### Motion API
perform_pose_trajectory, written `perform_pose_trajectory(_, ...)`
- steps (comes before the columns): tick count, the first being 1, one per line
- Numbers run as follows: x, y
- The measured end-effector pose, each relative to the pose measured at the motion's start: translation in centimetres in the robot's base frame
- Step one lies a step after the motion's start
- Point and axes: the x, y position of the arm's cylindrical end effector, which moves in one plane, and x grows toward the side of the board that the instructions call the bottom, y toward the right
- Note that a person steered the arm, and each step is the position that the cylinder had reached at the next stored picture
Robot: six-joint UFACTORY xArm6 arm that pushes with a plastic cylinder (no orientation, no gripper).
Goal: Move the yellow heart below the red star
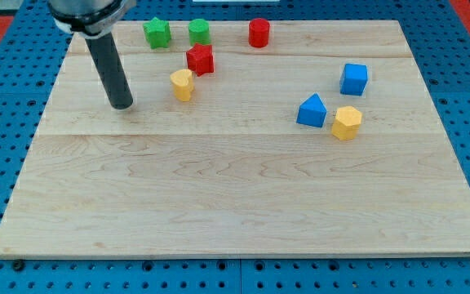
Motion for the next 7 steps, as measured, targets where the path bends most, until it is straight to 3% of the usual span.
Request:
perform_pose_trajectory(1,-2.0,1.6)
perform_pose_trajectory(4,-2.0,9.8)
perform_pose_trajectory(5,1.5,8.3)
perform_pose_trajectory(6,3.8,13.2)
perform_pose_trajectory(7,2.3,18.4)
